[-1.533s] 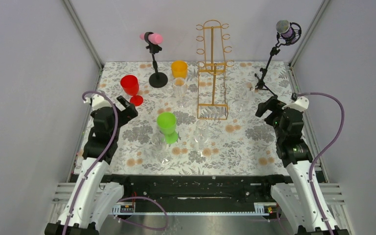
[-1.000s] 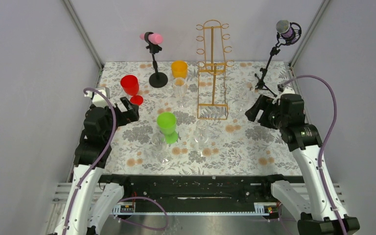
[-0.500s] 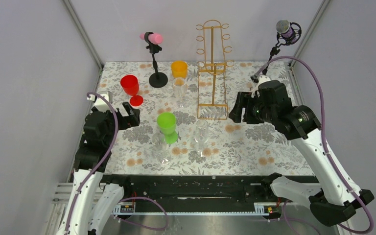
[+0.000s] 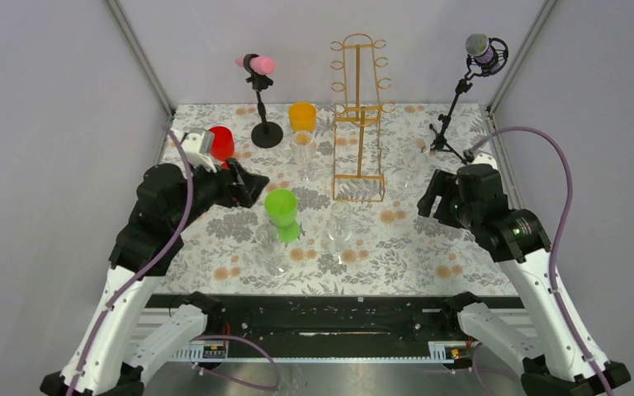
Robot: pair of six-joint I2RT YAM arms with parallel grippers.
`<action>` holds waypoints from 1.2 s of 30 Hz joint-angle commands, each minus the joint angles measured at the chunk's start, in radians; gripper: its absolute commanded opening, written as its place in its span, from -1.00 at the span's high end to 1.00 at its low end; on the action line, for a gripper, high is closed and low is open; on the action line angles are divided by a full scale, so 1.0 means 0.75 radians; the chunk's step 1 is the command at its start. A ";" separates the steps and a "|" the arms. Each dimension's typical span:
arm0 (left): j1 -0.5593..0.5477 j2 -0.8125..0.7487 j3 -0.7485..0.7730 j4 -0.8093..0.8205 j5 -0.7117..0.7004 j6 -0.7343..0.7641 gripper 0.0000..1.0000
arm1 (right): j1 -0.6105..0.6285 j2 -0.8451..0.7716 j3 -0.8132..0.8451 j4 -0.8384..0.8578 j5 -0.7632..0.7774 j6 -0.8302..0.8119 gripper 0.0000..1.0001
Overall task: Place the wine glass upside down on the wine glass rack
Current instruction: Pick up the wine glass at the center of the board.
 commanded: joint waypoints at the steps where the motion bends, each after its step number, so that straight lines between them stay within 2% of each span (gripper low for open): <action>1: -0.249 0.086 0.074 -0.052 -0.076 -0.033 -0.64 | -0.173 -0.070 -0.085 0.089 -0.090 0.035 -0.61; 5: -0.515 0.224 0.139 -0.056 -0.184 -0.044 -0.63 | -0.184 -0.084 -0.126 0.088 -0.123 0.031 -0.61; 10: -0.662 0.349 0.188 -0.031 -0.218 -0.073 -0.63 | -0.184 -0.110 -0.165 0.089 -0.122 0.028 -0.62; 20: -0.738 0.614 0.396 -0.131 -0.250 -0.035 -0.53 | -0.183 -0.148 -0.232 0.145 -0.159 0.034 -0.62; 26: -0.754 0.762 0.532 -0.242 -0.322 0.007 -0.40 | -0.184 -0.150 -0.245 0.149 -0.171 0.028 -0.62; 34: -0.769 0.842 0.570 -0.288 -0.385 0.024 -0.16 | -0.184 -0.160 -0.277 0.162 -0.181 0.021 -0.62; 36: -0.772 0.860 0.574 -0.302 -0.399 0.030 -0.16 | -0.184 -0.165 -0.288 0.168 -0.183 0.023 -0.62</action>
